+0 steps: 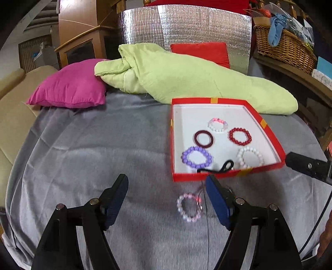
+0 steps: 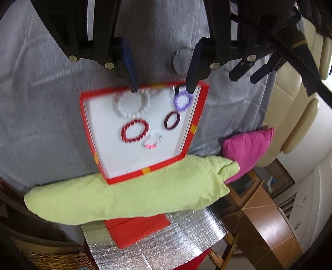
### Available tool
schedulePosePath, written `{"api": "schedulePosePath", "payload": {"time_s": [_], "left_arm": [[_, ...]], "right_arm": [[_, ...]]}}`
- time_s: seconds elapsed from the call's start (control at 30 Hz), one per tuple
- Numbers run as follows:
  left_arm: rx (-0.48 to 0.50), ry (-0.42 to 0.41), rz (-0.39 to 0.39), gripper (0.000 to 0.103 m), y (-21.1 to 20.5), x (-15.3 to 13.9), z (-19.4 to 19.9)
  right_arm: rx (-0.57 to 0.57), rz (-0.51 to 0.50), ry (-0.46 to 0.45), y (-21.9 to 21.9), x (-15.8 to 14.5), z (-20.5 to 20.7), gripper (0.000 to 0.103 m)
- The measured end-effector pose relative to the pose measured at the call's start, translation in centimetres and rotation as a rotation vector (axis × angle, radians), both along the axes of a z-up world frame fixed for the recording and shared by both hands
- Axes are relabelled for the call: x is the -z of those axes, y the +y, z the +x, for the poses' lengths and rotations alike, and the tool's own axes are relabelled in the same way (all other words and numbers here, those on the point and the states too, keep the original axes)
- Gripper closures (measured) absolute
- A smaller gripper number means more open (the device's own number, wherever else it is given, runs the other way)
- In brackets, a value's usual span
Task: Organize jewelry
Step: 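Withdraw both tools from the box toward the silver bangle and pale bead bracelet, then close the right tool on the rim of the silver bangle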
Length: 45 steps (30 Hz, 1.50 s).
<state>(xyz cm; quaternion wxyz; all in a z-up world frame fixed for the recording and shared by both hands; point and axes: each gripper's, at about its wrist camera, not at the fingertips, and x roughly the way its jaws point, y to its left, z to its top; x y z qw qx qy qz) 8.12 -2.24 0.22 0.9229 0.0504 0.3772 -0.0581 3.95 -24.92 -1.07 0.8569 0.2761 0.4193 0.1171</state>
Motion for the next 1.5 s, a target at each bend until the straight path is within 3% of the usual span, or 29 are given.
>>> {"api": "schedulePosePath", "payload": {"time_s": [0.4,0.9,1.5], "left_arm": [[-0.028,0.026,0.032,0.025,1.1,1.4,-2.5],[-0.053,0.071,0.084,0.025,2.3,2.9,-0.8],[-0.084,0.159,0.09,0.025,3.3,4.7,0.6]], "right_arm": [[-0.05,-0.007,0.075,1.3,1.8,-1.8,0.053],[-0.153,-0.037,0.142,4.3,3.6,-0.4,0.053],[-0.16,-0.047,0.181,3.7,4.6,-0.2,0.053]]}}
